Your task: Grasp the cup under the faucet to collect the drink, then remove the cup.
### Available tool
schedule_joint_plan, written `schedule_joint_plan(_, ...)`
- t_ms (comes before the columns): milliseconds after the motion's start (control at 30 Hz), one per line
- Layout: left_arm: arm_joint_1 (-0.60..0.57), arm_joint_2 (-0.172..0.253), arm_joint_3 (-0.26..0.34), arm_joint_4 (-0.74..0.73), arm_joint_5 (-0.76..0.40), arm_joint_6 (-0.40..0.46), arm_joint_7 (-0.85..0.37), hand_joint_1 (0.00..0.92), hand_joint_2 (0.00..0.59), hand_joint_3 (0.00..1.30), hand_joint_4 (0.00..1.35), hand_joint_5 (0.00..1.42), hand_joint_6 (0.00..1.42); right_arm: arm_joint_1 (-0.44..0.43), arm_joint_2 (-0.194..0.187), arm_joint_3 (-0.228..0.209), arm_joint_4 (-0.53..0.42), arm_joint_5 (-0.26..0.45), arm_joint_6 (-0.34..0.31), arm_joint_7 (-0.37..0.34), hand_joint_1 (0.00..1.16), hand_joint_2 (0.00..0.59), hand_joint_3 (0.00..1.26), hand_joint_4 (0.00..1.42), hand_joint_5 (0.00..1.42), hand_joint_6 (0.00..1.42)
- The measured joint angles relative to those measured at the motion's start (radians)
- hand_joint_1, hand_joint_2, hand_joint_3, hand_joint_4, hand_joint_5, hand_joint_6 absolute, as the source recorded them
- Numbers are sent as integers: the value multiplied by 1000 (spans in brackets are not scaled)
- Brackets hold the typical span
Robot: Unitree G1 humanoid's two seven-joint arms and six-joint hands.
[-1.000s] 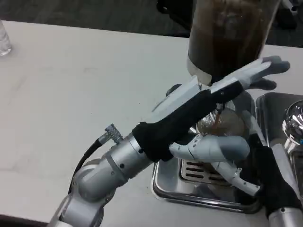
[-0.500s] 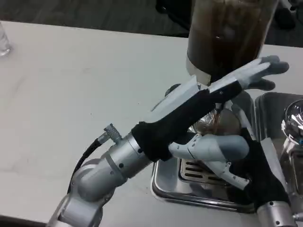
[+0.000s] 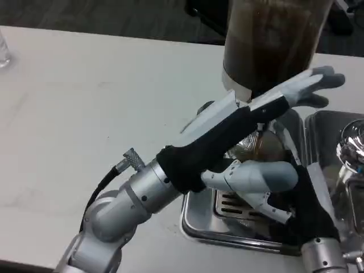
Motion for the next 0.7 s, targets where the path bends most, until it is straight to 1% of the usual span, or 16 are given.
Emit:
schedule_joint_plan(67, 1, 2, 2, -1, 1, 1, 2, 0, 103, 105, 0, 179, 57, -9, 5, 3, 18, 3, -13, 1, 778, 184, 0, 0, 0, 0)
schedule_joint_plan(233, 6, 4, 11, -16, 3, 7, 11, 0, 103, 111, 0, 179, 51, -16, 11, 3, 28, 10, -21, 2, 774, 187, 0, 0, 0, 2)
schedule_joint_plan(267, 8, 4, 15, -21, 3, 8, 15, 0, 107, 114, 0, 155, 29, -16, 11, 3, 29, 11, -22, 2, 773, 187, 0, 0, 0, 5)
schedule_joint_plan(400, 21, 20, 47, -45, 8, 10, 36, 0, 113, 115, 0, 135, 11, -15, 13, 3, 29, 11, -25, 1, 763, 187, 0, 0, 0, 22)
schedule_joint_plan(500, 33, 27, 80, -80, 20, 10, 53, 0, 114, 115, 0, 122, 0, -14, 14, 3, 28, 11, -28, 1, 759, 186, 0, 0, 0, 27)
schedule_joint_plan(567, 45, 34, 128, -124, 28, 1, 79, 0, 122, 115, 0, 116, 0, -13, 15, 3, 28, 11, -31, 1, 758, 186, 0, 0, 0, 28)
schedule_joint_plan(633, 56, 50, 183, -172, 27, -12, 109, 0, 123, 115, 0, 112, 0, -12, 16, 2, 28, 12, -33, 0, 761, 189, 0, 0, 0, 40)
schedule_joint_plan(700, 70, 58, 207, -195, 23, -14, 122, 0, 123, 115, 0, 110, 0, -13, 16, 2, 28, 12, -34, 0, 762, 190, 0, 0, 0, 41)
